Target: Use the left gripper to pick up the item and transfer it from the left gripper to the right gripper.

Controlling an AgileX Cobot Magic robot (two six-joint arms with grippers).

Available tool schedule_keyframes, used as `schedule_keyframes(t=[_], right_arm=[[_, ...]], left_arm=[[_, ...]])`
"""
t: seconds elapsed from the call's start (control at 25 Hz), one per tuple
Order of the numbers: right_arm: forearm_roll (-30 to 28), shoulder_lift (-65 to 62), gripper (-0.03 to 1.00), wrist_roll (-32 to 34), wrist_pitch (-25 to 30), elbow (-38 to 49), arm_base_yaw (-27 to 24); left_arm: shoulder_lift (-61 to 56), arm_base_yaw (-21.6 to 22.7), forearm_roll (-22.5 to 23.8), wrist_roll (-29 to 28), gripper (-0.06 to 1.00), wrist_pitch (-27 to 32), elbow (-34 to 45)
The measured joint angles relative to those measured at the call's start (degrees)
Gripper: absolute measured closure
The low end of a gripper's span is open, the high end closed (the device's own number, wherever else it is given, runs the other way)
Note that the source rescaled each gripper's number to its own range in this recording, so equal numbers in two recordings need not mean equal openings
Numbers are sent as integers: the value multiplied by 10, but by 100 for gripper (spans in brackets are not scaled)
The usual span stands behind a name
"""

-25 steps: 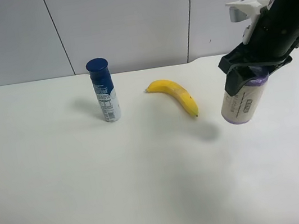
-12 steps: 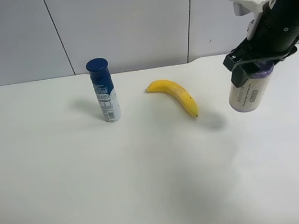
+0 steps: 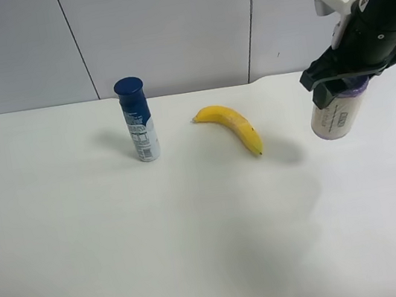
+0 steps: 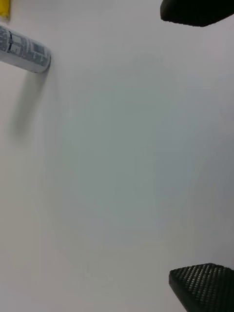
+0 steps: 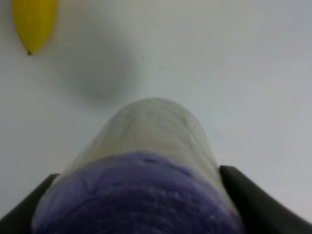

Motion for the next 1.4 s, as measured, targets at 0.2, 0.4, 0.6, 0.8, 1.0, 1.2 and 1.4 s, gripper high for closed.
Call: schedule_keyframes(t=[0.2,0.4,0.6,0.8,1.0,1.2,1.4], right_arm=[[2,33,97,0,-1,0,0],[9,64,97,0,-28,0,0],[20,74,97,-2,-55,0,0],[76,79,97,-55,-60,0,0],[159,88,97,-133,-57,0,0],[171,109,97,-160,-22,0,0],[172,125,97,-177,-15,0,0]], left_arm=[[0,0,0,0,-5,0,0],[0,0,0,0,-5,0,0],[0,0,0,0,-5,0,0],[0,0,0,0,-5,0,0],[0,0,0,0,-5,0,0],[0,0,0,0,-5,0,0],[0,0,0,0,-5,0,0]])
